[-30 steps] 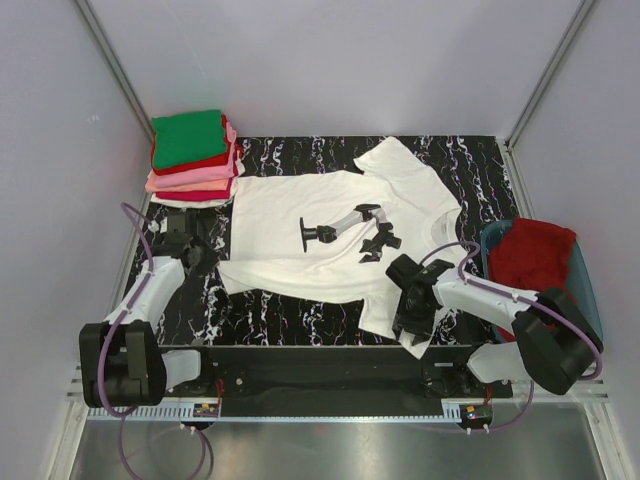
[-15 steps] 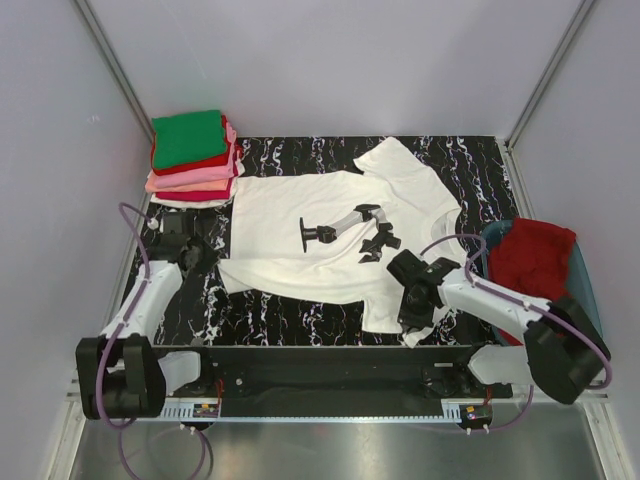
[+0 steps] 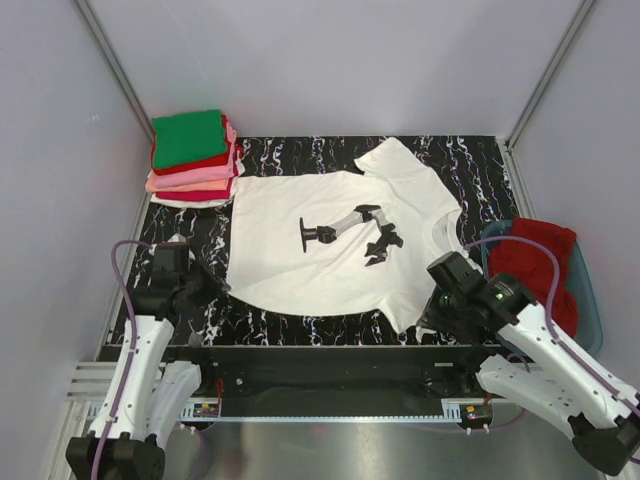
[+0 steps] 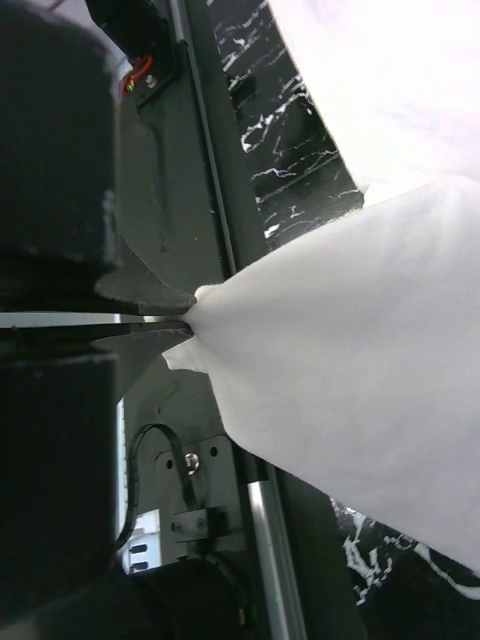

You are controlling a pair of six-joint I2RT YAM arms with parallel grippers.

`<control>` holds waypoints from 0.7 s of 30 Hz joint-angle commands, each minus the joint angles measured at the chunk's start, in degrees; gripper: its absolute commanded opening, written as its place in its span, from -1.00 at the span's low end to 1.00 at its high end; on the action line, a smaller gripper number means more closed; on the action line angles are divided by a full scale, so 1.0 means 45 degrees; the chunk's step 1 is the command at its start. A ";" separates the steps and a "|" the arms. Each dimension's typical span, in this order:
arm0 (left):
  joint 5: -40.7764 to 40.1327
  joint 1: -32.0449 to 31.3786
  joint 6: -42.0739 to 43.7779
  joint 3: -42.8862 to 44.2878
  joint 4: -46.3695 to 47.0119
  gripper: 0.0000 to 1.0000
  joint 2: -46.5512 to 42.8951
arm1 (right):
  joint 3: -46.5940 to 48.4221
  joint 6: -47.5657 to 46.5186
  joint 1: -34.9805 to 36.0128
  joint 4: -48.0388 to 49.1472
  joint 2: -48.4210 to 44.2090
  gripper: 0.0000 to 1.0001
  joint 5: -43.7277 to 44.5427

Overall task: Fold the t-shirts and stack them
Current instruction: Fold the tshirt

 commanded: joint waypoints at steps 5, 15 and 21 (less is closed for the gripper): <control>-0.0054 -0.0024 0.0698 0.0670 -0.3454 -1.00 -0.1637 | 0.1550 0.1121 0.0121 -0.3273 -0.2194 -1.00 0.0519; -0.0368 -0.0024 0.2026 0.1646 -0.4026 -1.00 -0.1055 | 0.1903 0.0362 0.0121 -0.2712 -0.1453 -1.00 0.0109; -0.0506 -0.0005 0.2729 0.3129 -0.2718 -1.00 0.1812 | 0.3071 -0.0672 0.0102 -0.0916 0.1489 -1.00 0.1161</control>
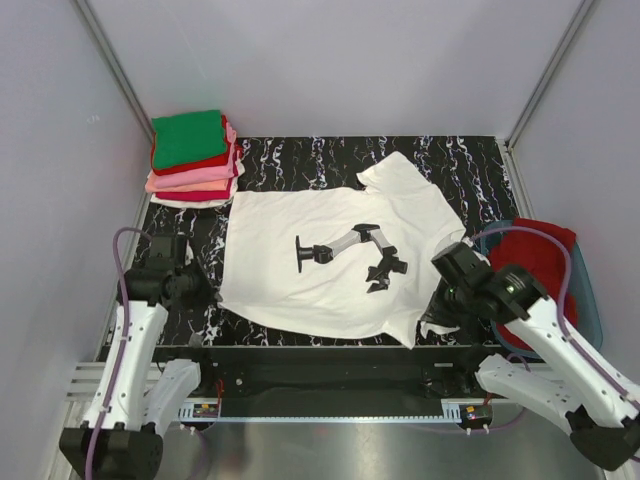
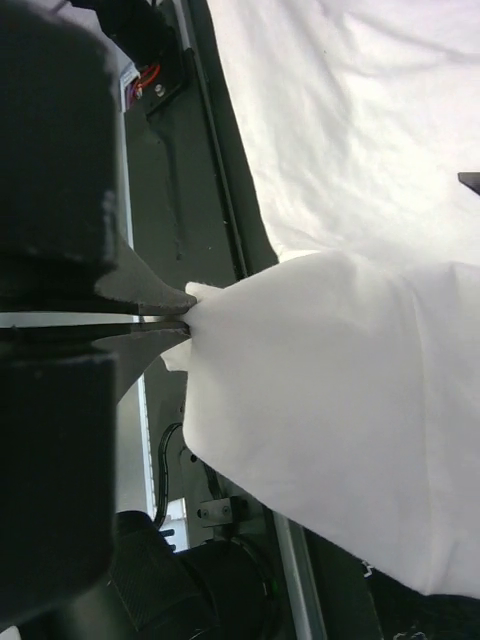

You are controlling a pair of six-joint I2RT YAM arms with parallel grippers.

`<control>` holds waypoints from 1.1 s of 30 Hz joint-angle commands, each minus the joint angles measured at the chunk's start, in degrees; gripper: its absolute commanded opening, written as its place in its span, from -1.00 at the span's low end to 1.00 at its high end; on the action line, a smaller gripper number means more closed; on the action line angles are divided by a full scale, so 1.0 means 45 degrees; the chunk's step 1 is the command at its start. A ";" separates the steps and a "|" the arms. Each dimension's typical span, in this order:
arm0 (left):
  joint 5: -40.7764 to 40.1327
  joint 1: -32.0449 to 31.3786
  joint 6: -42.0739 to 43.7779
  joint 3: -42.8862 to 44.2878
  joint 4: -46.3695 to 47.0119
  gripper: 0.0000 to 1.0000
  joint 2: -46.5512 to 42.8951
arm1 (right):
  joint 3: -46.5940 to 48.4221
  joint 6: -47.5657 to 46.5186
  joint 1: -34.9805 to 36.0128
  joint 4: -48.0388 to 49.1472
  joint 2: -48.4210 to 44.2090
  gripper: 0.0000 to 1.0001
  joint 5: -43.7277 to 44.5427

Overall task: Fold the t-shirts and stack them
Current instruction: Fold the tshirt

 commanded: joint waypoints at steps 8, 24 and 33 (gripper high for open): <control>0.0186 0.0020 0.1280 0.2298 0.2858 -1.00 0.4412 | 0.3484 -0.3937 -0.1950 0.2269 0.5059 -1.00 0.1947; 0.0070 0.0312 0.1730 0.3840 0.4247 -1.00 0.8964 | 0.6825 -0.8354 -0.4766 0.4009 1.0373 -1.00 0.1341; -0.0555 0.0352 0.1749 0.4349 0.4325 -1.00 1.0292 | 0.7879 -0.8921 -0.5469 0.4342 1.2150 -1.00 0.1145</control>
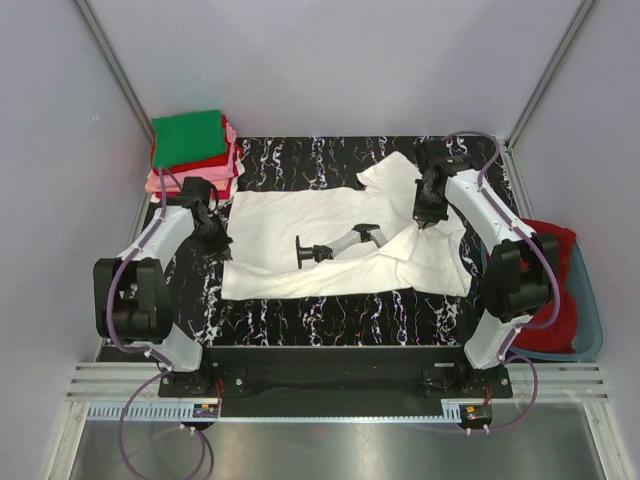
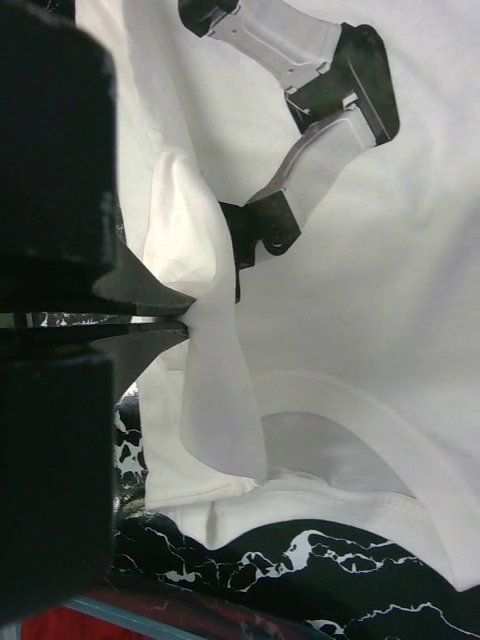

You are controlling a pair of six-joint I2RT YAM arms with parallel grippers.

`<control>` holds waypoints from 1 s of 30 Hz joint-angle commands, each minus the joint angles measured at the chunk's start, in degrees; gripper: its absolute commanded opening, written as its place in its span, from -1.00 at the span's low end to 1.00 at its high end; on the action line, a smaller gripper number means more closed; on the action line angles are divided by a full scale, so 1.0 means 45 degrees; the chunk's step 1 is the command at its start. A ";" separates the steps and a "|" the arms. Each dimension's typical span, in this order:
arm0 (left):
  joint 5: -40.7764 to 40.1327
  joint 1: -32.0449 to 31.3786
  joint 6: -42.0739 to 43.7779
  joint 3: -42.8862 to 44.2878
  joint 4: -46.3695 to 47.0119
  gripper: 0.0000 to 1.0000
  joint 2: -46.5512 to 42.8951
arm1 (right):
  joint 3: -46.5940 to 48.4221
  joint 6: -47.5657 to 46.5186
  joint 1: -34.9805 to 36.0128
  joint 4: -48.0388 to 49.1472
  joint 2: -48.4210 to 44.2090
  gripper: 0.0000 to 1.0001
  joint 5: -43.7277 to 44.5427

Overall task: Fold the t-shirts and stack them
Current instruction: Fold the tshirt

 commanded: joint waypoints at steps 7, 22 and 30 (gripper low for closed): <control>-0.1014 0.0201 0.0332 0.1404 0.0303 -1.00 0.1312 | 0.1779 -0.0587 -0.0288 0.0256 0.1661 -1.00 -0.0044; -0.1738 0.0592 0.0566 0.2674 0.0166 -1.00 0.3402 | 0.3244 -0.0685 -0.0307 -0.0095 0.3908 -1.00 0.0345; -0.1562 0.0612 0.0723 0.4565 -0.0653 -0.31 0.4070 | 0.6361 -0.1212 -0.0365 -0.1517 0.5876 -0.32 0.2080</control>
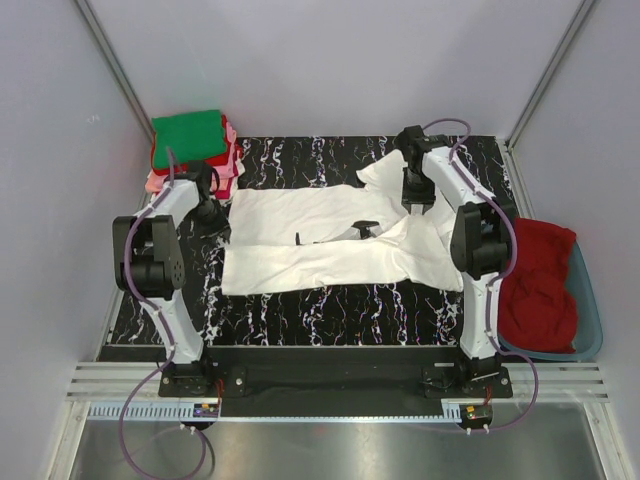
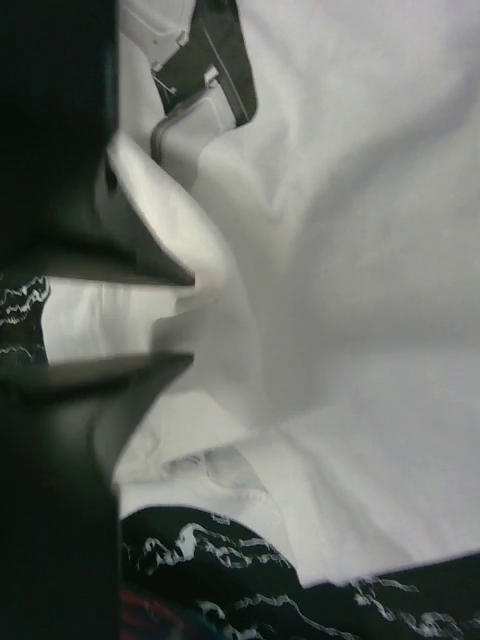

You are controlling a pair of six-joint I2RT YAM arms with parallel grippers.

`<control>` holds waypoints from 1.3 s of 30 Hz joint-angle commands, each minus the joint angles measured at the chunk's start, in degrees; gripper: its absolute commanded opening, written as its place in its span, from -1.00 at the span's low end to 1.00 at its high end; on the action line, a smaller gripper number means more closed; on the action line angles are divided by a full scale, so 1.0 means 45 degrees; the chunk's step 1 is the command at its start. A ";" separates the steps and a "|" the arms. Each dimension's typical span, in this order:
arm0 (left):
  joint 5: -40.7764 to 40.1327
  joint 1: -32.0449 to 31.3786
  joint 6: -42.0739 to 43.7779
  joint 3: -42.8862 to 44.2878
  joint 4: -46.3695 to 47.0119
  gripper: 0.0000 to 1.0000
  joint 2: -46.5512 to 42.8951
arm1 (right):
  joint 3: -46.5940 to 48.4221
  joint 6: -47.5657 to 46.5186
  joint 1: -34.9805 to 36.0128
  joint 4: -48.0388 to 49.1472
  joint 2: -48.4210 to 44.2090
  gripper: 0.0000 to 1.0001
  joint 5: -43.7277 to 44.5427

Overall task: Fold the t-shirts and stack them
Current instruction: Fold the tshirt

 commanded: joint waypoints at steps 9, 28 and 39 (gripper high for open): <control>-0.0341 0.0000 -0.0575 -0.1097 -0.0076 0.34 -0.5104 | -0.1444 0.0724 -0.0396 0.0557 -0.2994 0.79 0.1191; 0.1636 -0.0040 -0.4054 -0.9460 0.4689 0.37 -0.8879 | -1.3200 0.4556 -0.3852 0.4606 -0.9102 0.49 -0.1682; 0.0950 -0.0020 -0.4308 -0.9910 0.6017 0.37 -0.7649 | -1.2927 0.3755 -0.4478 0.6150 -0.6465 -0.46 -0.1353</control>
